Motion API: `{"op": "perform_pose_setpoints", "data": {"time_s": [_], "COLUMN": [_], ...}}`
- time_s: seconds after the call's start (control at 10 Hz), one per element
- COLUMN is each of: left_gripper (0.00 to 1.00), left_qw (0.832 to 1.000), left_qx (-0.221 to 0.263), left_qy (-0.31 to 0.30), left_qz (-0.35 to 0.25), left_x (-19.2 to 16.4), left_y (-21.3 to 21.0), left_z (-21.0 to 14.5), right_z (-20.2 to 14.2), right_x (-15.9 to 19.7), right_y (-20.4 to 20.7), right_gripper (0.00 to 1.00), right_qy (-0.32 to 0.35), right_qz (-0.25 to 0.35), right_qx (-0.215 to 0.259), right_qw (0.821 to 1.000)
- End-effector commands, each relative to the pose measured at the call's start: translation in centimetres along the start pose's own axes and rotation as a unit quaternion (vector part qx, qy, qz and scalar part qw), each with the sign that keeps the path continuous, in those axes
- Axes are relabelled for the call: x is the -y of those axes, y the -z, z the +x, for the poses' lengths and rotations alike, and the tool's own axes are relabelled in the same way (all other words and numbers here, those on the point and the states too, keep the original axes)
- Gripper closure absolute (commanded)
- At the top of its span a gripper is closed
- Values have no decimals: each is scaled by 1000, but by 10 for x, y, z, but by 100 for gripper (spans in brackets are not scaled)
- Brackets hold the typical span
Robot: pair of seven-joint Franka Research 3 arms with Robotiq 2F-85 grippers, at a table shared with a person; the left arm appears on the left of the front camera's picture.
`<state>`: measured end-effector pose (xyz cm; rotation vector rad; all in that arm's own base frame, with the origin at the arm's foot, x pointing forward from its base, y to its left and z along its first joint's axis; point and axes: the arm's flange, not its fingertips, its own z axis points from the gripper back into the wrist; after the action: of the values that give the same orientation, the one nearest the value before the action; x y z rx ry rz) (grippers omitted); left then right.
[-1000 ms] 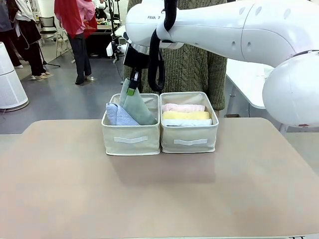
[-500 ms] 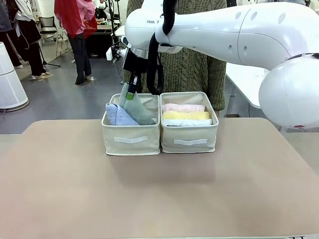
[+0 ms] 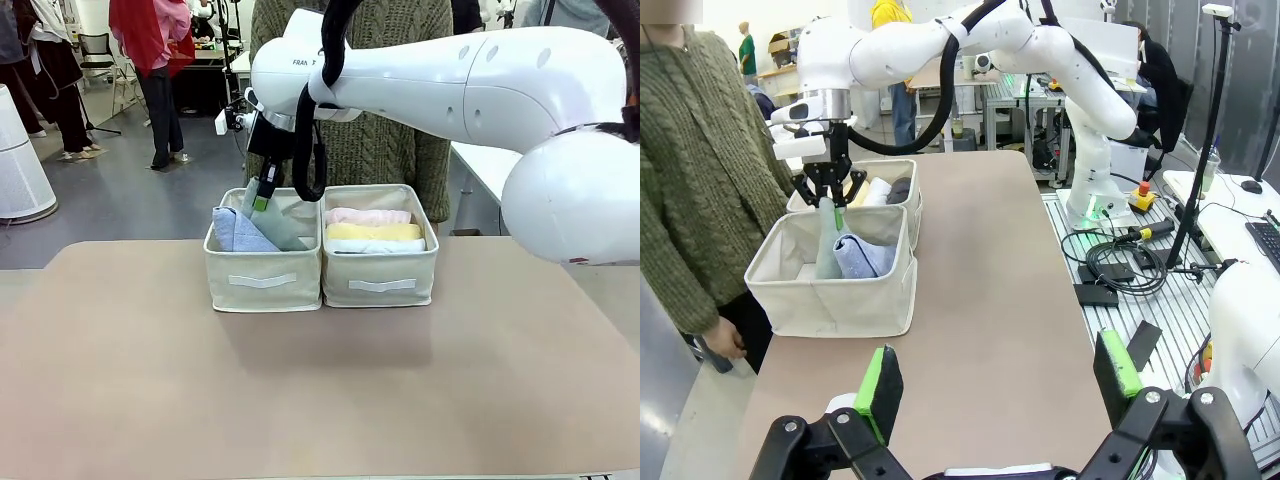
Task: Sort the towels based on their folding style.
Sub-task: Pick up another triangle-folded towel from the table and place it in the left Fabric basket.
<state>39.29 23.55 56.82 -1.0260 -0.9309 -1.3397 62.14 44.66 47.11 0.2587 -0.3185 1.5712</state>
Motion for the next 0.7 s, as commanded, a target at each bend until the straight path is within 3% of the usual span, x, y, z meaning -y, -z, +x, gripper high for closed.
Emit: {"op": "perform_pose_setpoints", "data": {"time_s": [0.0, 0.1, 0.2, 0.3, 0.4, 0.5, 0.6], "left_gripper": [0, 0, 0, 0, 0, 0, 0], "left_qw": [1000, 1000, 1000, 1000, 1000, 1000, 1000], "left_qx": [-1, -1, -1, -1, -1, -1, -1], "left_qy": [1, 1, 1, 1, 1, 1, 1], "left_qz": [3, 3, 3, 3, 3, 3, 3], "left_x": [2, 2, 2, 2, 2, 2, 2], "left_y": [-3, -3, -3, -3, -3, -3, -3], "left_z": [1, 1, 1, 1, 1, 1, 1], "right_z": [7, 6, 6, 6, 6, 7, 7], "right_x": [13, 14, 14, 14, 14, 14, 13], "right_y": [2, 4, 3, 1, -2, -2, -2], "right_gripper": [82, 82, 76, 62, 16, 3, 16], "right_qy": [10, 12, 15, 16, 14, 13, 15], "right_qz": [18, 20, 18, 19, 20, 21, 22], "right_qx": [8, 9, 12, 14, 16, 16, 16], "right_qw": [1000, 1000, 1000, 1000, 1000, 1000, 1000]}}
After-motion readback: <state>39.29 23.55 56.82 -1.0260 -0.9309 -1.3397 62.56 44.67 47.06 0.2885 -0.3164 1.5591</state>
